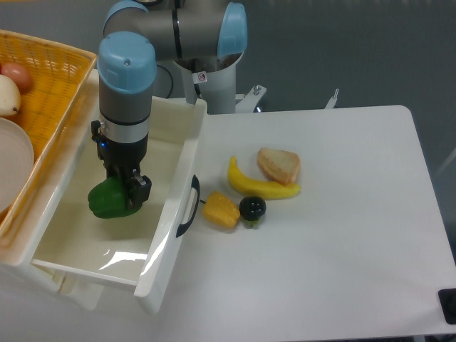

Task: Place the green pepper in the upper white drawer
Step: 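Open the gripper to release the pepper inside the drawer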

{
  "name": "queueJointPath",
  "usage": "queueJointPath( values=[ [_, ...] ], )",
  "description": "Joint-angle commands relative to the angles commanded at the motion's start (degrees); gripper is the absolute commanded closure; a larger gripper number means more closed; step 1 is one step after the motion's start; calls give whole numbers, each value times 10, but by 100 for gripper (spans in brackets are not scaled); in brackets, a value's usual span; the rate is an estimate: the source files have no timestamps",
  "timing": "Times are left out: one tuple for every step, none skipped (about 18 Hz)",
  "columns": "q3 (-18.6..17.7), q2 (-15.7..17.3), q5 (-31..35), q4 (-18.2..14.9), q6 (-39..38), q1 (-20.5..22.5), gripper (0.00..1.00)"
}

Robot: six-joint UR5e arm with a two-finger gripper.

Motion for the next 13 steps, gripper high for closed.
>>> queueJointPath(
  values=[
    [0,1,0,-1,0,0,28],
    [0,1,0,-1,0,0,26],
    [0,1,0,-1,0,0,24],
    [2,1,0,0,0,0,21],
    [4,1,0,0,0,0,19],
    [5,2,0,0,0,0,16],
    [6,3,0,0,0,1,15],
    [7,3,0,0,0,0,10],
    [7,4,0,0,0,1,8],
    [7,4,0,0,0,1,6],
    [7,4,0,0,0,1,6],
    [7,5,0,0,0,1,5],
    [7,6,0,0,0,2,5]
  ],
)
